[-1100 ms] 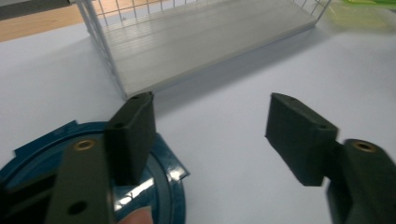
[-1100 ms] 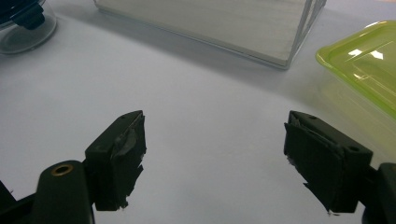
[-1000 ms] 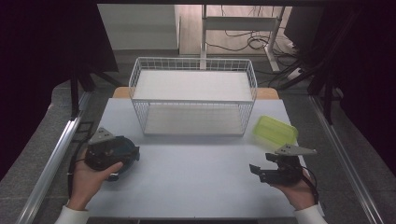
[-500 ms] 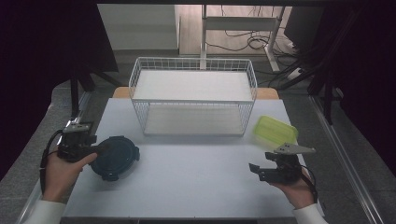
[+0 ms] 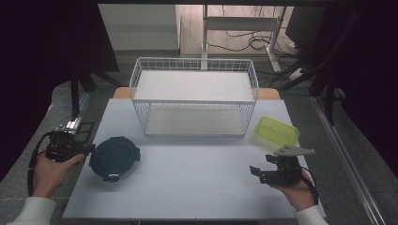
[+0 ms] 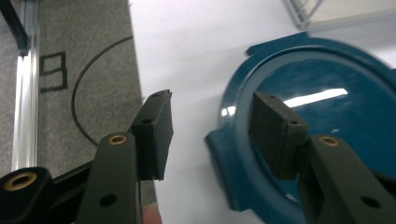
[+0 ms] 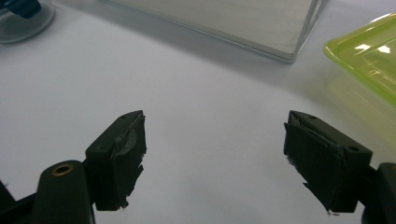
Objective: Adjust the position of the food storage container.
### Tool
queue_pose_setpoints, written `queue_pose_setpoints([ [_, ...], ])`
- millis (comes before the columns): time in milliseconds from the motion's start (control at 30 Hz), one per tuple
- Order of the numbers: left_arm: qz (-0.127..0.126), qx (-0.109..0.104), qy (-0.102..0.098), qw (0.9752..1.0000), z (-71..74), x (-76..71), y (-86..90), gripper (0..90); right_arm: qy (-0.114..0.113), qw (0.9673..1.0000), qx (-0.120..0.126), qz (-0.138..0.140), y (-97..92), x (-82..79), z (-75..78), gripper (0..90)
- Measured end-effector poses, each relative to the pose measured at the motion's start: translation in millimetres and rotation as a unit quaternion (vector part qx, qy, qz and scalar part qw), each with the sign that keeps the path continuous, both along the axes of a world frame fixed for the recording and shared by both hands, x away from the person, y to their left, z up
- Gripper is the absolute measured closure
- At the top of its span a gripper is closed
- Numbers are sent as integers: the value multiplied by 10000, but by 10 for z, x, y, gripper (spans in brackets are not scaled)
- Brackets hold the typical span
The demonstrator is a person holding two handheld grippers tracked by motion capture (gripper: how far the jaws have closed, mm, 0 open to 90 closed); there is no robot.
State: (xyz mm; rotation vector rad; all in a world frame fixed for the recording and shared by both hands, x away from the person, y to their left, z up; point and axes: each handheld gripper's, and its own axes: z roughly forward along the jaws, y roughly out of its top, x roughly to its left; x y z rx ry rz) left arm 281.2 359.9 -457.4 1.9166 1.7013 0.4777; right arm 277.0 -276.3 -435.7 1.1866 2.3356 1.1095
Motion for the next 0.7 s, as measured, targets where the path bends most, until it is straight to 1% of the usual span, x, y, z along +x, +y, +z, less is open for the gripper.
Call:
queue_pose_setpoints([
  [67, 77, -36, 67, 9999, -26, 0, 34, 520, -22, 10000, -70, -26, -2, 1, -11, 208],
  [200, 164, 17, 268, 9995, -67, -13, 96, 678, -57, 9998, -156, -93, -14, 8, -24, 208],
  [300, 189, -19, 424, 9989, -112, -16, 138, 758, -85, 9997, -213, -114, -11, 11, -27, 209],
  [433, 242, -126, 572, 9980, -202, -9, 196, 797, -78, 9995, -277, -111, 0, 16, -42, 208],
  [533, 232, -166, 656, 9974, -261, -10, 209, 825, -78, 9993, -328, -136, -1, 18, -48, 208],
  [633, 152, -201, 738, 9970, -301, -10, 197, 853, -90, 9993, -325, -175, -12, 15, -45, 208],
  [667, 92, -202, 775, 9967, -315, -3, 194, 858, -84, 9993, -326, -178, -14, 17, -47, 208],
  [700, 69, -226, 771, 9967, -328, 4, 183, 857, -81, 9992, -334, -180, -18, 22, -53, 208],
])
